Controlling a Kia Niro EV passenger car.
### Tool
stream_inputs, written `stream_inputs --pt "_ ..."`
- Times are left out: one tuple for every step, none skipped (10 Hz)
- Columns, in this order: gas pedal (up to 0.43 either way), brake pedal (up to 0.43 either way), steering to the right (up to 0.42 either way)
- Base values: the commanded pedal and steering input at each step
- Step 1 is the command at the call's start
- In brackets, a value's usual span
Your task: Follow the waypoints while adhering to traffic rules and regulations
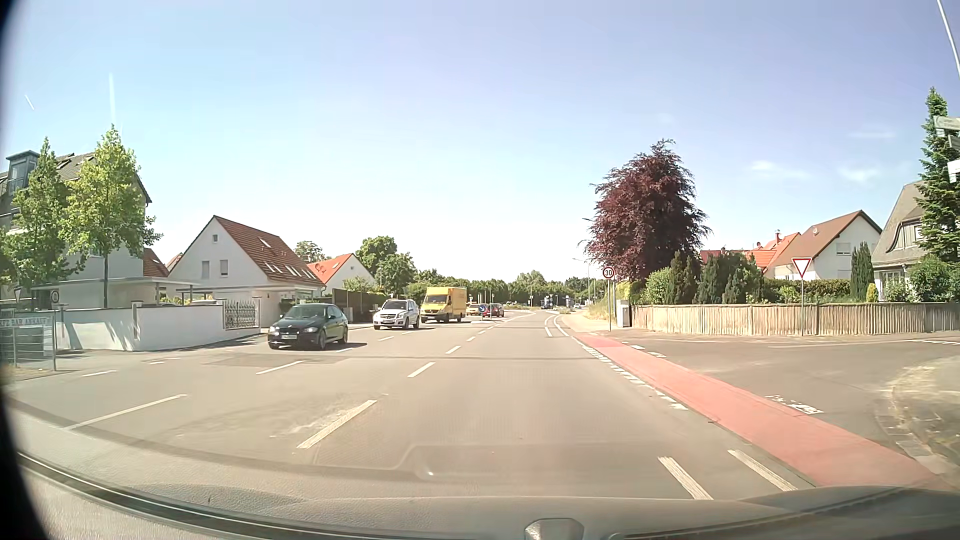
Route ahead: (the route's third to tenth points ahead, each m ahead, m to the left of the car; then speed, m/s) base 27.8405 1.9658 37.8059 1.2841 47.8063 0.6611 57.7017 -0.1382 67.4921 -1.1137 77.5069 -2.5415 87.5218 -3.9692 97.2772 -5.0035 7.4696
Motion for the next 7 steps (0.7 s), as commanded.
stream_inputs --pt "0.059 0.030 0.001" --pt "0.059 0.030 0.001" --pt "0.059 0.030 0.002" --pt "0.059 0.030 0.004" --pt "0.059 0.030 0.005" --pt "0.059 0.030 0.005" --pt "0.059 0.030 0.005"
